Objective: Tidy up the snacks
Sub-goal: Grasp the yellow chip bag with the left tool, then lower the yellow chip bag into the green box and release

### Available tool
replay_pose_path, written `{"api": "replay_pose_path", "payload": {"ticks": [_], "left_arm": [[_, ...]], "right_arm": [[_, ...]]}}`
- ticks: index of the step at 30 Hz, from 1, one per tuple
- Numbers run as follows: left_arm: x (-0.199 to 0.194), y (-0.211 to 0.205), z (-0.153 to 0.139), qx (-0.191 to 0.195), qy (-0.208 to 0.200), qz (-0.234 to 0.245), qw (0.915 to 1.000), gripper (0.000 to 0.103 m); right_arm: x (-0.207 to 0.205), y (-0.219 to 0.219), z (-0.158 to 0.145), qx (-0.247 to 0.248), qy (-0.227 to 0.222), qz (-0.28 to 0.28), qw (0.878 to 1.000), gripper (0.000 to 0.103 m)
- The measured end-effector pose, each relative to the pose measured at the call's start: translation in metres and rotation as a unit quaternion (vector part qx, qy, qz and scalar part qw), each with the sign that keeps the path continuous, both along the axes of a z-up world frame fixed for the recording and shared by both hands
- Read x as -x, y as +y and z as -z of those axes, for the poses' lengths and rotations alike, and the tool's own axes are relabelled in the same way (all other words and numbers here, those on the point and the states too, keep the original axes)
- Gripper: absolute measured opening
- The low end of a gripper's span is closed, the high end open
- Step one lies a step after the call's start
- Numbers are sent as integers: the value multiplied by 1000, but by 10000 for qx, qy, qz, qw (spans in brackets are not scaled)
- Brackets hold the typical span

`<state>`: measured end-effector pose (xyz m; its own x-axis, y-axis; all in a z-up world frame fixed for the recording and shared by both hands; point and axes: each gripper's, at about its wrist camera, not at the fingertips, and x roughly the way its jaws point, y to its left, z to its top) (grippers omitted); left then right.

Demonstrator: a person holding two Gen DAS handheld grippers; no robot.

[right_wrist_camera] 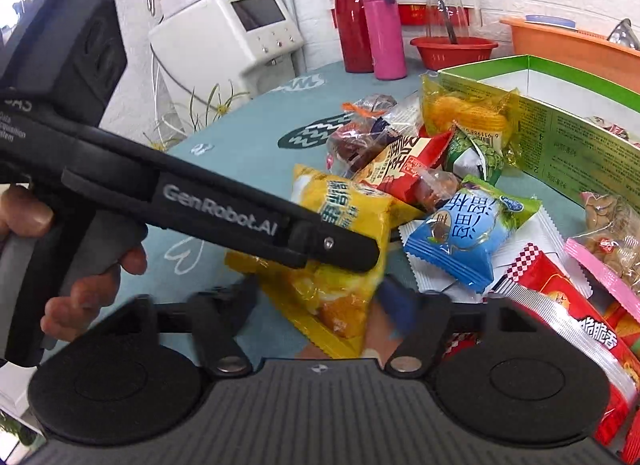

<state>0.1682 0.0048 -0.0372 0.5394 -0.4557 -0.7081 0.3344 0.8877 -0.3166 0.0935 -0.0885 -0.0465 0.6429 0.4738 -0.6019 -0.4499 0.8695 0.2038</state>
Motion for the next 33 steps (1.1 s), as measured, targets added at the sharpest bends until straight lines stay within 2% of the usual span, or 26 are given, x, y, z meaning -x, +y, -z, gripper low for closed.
{"api": "replay_pose_path", "payload": {"ticks": [1,4,9,12,15,19,26,33], "left_arm": [[3,1,-2,12,-51,14,10000,67],[20,5,-19,131,-288,-30,9995,67],[43,-7,-73,-49,-1149,98,9933,67],[30,-27,-102,-126,-1584,231,9870,69],[1,-51,-116,-112,-1740,432,9837,69],[-44,-82,-116,-98,-1853,684,9802,69],[-116,-120,-93,-60,-1577,886,9835,69],[-162,-138,-69,-202,-1308,930,9868,73]], "right_arm": [[2,-1,-2,2,2,-33,10000,68],[14,-5,-14,-123,-133,-155,9997,55],[33,-15,-53,-363,-733,-261,9963,53],[27,-28,-77,-367,-1174,-103,9924,53],[8,-49,-92,-358,-1374,187,9897,53],[-26,-79,-95,-405,-1397,568,9877,53],[-80,-120,-78,-624,-1012,978,9881,53],[-121,-136,-61,-500,-652,1111,9904,54]]}}
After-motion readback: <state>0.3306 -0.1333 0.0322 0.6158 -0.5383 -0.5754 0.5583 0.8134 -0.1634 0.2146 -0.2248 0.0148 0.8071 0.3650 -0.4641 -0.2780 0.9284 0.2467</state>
